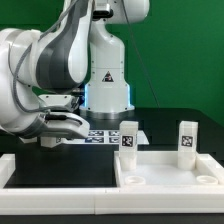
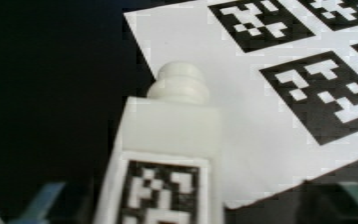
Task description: Assemble square table
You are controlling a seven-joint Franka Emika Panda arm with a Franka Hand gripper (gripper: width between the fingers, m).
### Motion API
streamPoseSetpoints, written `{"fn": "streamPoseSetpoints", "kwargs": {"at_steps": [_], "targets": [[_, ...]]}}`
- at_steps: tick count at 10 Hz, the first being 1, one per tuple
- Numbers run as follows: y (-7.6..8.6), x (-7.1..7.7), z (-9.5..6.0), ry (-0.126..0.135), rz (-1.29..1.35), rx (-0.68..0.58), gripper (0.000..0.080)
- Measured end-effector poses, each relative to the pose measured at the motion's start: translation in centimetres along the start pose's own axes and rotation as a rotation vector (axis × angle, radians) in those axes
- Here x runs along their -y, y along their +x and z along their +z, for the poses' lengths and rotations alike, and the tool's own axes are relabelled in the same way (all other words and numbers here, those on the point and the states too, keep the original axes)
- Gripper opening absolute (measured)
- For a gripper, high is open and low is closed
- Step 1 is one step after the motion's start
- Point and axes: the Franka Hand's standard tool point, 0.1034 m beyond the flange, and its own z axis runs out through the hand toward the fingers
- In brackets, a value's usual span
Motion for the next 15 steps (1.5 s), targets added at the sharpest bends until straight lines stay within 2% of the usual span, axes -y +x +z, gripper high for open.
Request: {"fn": "streamPoseSetpoints", "kwargs": {"at_steps": [1,2,8,9,11,12,13,14,15], "targets": [[0.0,0.0,0.0,0.0,0.0,0.0,0.0365],[0.0,0.0,0.0,0.0,0.0,0.001,0.0284],[-0.1,-0.1,-0.2,-0.006,-0.011,0.003,0.0284],[-0.6,0.1,-1.9,-0.013,-0.045,-0.004,0.0284],[-3.2,1.5,-7.2,-0.004,-0.087,-0.052,0.0285],[-4.6,2.1,-9.0,0.003,-0.099,-0.045,0.0285],[-4.7,2.5,-9.8,0.001,-0.105,-0.058,0.0285],[-3.8,2.5,-10.1,-0.009,-0.113,-0.135,0.0285],[-3.8,2.5,-10.2,-0.012,-0.118,-0.203,0.0285]]}}
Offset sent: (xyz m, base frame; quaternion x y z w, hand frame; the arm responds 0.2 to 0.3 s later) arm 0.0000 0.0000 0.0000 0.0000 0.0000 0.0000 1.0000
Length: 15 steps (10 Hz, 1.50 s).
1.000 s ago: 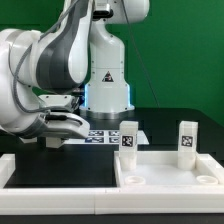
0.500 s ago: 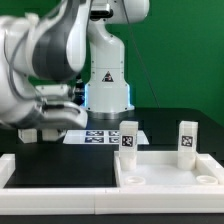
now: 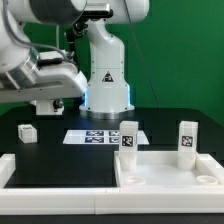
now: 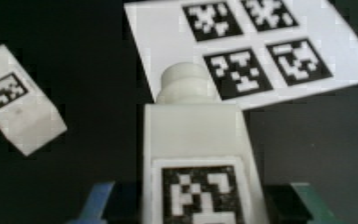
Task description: Assemble square table
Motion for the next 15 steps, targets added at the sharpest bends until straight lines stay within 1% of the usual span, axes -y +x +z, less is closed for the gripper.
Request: {"fn": "streamPoseSetpoints", "kwargs": {"at_steps": [1,2,3,4,5,6,7,8,9,10,11,12,13,14,15], "targets": [[-0.2,0.0,0.0,-0.002,-0.002,-0.037,0.0285],[0.2,0.0,-0.5,-0.01,-0.01,-0.094,0.0285],[0.4,0.7,-3.7,-0.019,-0.066,-0.152,0.0285],[0.7,1.1,-8.0,-0.034,-0.141,-0.248,0.0285],[0.9,1.0,-9.6,-0.046,-0.158,-0.342,0.0285],[0.9,0.9,-8.8,-0.051,-0.154,-0.382,0.0285],[1.2,0.7,-8.8,-0.054,-0.151,-0.445,0.0285],[1.7,0.9,-9.2,-0.065,-0.135,-0.54,0.0285],[2.7,3.3,-9.2,-0.096,-0.113,-0.656,0.0285],[3.3,6.8,-9.9,-0.089,-0.059,-0.72,0.0285],[4.5,10.8,-11.5,-0.081,-0.025,-0.831,0.0285],[5.6,14.2,-11.9,-0.05,0.045,-0.911,0.0285],[6.2,17.2,-11.5,-0.036,0.069,-0.942,0.0285],[6.3,18.2,-11.2,-0.038,0.055,-0.962,0.0285],[5.9,17.7,-11.4,-0.009,0.066,-1.079,0.0285]]}}
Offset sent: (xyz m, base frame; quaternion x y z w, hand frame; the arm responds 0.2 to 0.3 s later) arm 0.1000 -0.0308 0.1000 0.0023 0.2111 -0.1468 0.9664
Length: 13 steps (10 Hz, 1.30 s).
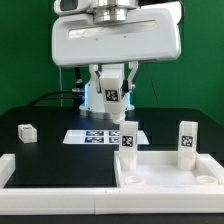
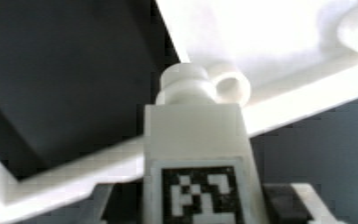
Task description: Assemble square table
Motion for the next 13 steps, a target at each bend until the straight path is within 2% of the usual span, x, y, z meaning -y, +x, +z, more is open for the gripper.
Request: {"fn": "streamPoseSetpoints", "kwargs": {"at_steps": [2,4,5,6,7,8,9,10,12,13], "targets": [[-0.6,0.4,0.4,0.008,-0.023,-0.122,0.0285],[-0.9,0.6,0.6,0.006,-0.024,-0.105,0.0285],[-2.8,4.8,1.9,0.03,0.02,-0.124,0.0285],[-5.0,9.5,3.2,0.038,-0.059,-0.108,0.0285],[-5.5,12.5,3.6,0.027,-0.126,-0.115,0.0285],[-6.2,14.0,3.8,0.001,-0.139,-0.113,0.0285],[-5.8,13.6,3.6,-0.018,-0.168,-0.132,0.0285],[-5.7,13.3,3.6,-0.021,-0.157,-0.134,0.0285],[-5.4,13.6,3.6,-0.008,-0.175,-0.169,0.0285],[-4.8,13.4,4.2,0.005,-0.205,-0.246,0.0285]]}}
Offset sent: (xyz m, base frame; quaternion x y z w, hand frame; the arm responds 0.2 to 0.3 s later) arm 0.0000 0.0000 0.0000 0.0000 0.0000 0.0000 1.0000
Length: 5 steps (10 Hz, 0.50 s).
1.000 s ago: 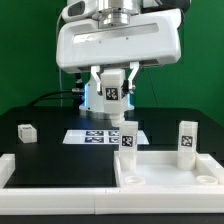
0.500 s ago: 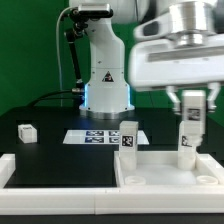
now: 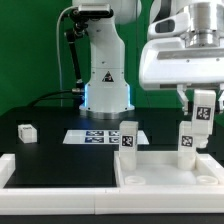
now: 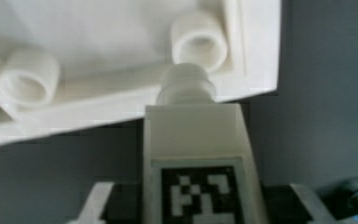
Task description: Assemble square table
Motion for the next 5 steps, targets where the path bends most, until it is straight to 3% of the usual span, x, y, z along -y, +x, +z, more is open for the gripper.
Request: {"fn": "streamPoseSetpoints", "kwargs": {"at_steps": [1,3,5], "targets": [[0.3,-0.5,1.2,-0.012,0.0,-0.016,0.0285],[1.0,-0.4,2.0,-0.011,-0.007,-0.045,0.0285],[0.5,-0.4,2.6,-0.005,-0.016,-0.066,0.0285]]}}
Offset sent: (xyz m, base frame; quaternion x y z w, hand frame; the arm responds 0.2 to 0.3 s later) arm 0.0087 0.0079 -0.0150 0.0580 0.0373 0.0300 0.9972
